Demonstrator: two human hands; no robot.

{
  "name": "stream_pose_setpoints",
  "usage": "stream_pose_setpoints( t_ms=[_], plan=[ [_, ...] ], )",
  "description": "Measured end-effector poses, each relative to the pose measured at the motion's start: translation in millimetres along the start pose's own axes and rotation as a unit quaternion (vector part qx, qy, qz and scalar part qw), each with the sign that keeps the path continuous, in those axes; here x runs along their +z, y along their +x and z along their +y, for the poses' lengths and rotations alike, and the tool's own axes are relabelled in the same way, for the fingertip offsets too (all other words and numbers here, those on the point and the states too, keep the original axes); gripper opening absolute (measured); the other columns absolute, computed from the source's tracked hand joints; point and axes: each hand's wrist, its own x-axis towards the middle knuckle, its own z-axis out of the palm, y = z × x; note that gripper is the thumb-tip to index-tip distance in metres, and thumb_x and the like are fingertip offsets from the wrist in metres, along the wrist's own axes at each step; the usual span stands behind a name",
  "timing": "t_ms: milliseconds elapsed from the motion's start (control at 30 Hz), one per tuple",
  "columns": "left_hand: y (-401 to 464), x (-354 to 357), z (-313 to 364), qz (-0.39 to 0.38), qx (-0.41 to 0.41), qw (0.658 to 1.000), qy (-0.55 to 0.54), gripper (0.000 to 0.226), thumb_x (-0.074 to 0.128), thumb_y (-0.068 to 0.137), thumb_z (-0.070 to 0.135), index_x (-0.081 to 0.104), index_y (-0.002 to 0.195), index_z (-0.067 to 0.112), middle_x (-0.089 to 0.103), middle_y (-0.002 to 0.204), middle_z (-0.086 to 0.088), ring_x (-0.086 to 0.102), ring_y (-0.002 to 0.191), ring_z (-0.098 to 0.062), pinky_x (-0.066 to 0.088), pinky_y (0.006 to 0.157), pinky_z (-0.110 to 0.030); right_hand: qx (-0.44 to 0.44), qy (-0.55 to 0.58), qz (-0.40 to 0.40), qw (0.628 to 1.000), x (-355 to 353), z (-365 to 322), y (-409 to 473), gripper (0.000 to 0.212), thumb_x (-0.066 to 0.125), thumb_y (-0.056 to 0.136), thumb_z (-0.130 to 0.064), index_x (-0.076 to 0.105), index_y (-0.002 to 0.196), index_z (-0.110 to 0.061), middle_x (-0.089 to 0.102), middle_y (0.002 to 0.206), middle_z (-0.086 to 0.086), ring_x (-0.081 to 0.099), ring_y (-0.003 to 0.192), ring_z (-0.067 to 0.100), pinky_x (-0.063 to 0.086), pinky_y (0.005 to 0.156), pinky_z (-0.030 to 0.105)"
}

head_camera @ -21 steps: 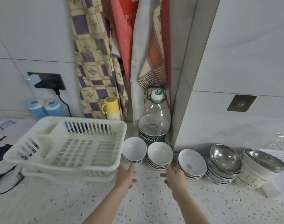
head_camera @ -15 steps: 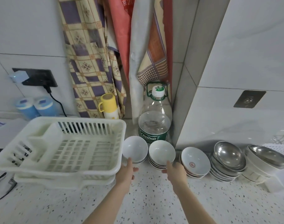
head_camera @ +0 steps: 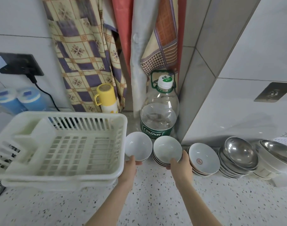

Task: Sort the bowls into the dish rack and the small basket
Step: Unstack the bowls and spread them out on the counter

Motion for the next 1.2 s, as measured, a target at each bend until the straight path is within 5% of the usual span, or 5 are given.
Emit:
stream_pose_setpoints(
  t_ms=[167,333,467,767,1200],
  plan=[
    [-1.2,4.0,-0.3,0.001,0.021,1.000,-0.005,0.030,0.049,0.095,0.009,0.059,0.067,0.012,0.068,0.053,0.001,0.038,0.033,-0.006,0.035,0.046,-0.023,0.010,0.052,0.008,0.999,-1.2,-6.2,3.4,0.057,0.042,0.080,-0.002,0.047,0.129,-0.030,0.060,0.099,-0.010,0.069,0.054,0.016,0.055,0.070,0.042],
    [-2.0,3.5,-1.1,-0.024,0.001,0.999,-0.028,0.028,0.046,0.098,0.008,0.059,0.073,0.005,0.067,0.053,-0.002,0.047,0.033,-0.004,0.040,0.043,-0.016,-0.004,0.116,-0.012,0.993,-7.4,-15.3,3.5,0.053,0.036,0.082,0.006,0.049,0.122,-0.027,0.057,0.113,0.001,0.064,0.045,0.014,0.040,0.041,0.023],
    [-5.3,0.7,-3.6,-0.049,0.028,0.997,-0.045,0.026,0.044,0.101,0.008,0.058,0.079,0.004,0.066,0.056,-0.005,0.050,0.036,-0.006,0.041,0.040,-0.016,-0.023,0.158,-0.003,0.987,-16.4,-19.9,-3.8,0.058,0.036,0.081,0.008,0.050,0.116,-0.036,0.056,0.108,-0.005,0.067,0.085,0.036,0.049,0.053,0.029],
    [-24.8,2.6,-4.2,-0.127,0.129,0.978,-0.100,0.055,0.045,0.100,0.005,0.039,0.132,0.049,0.068,0.062,-0.009,0.057,0.049,-0.016,0.048,0.046,-0.025,-0.053,0.229,0.015,0.972,-41.4,-14.4,-26.0,0.064,0.040,0.086,0.004,0.042,0.134,-0.038,0.066,0.093,0.004,0.060,0.050,0.008,0.047,0.050,0.023],
    [-86.4,-38.4,-58.7,-0.154,0.100,0.982,-0.046,0.060,0.048,0.101,0.007,0.039,0.116,0.064,0.068,0.064,-0.016,0.059,0.050,-0.019,0.051,0.050,-0.026,-0.046,0.234,0.006,0.971,-59.6,57.7,-86.4,0.061,0.044,0.090,0.005,0.046,0.120,-0.049,0.062,0.101,0.021,0.059,0.052,0.009,0.044,0.045,0.018]
  ],
)
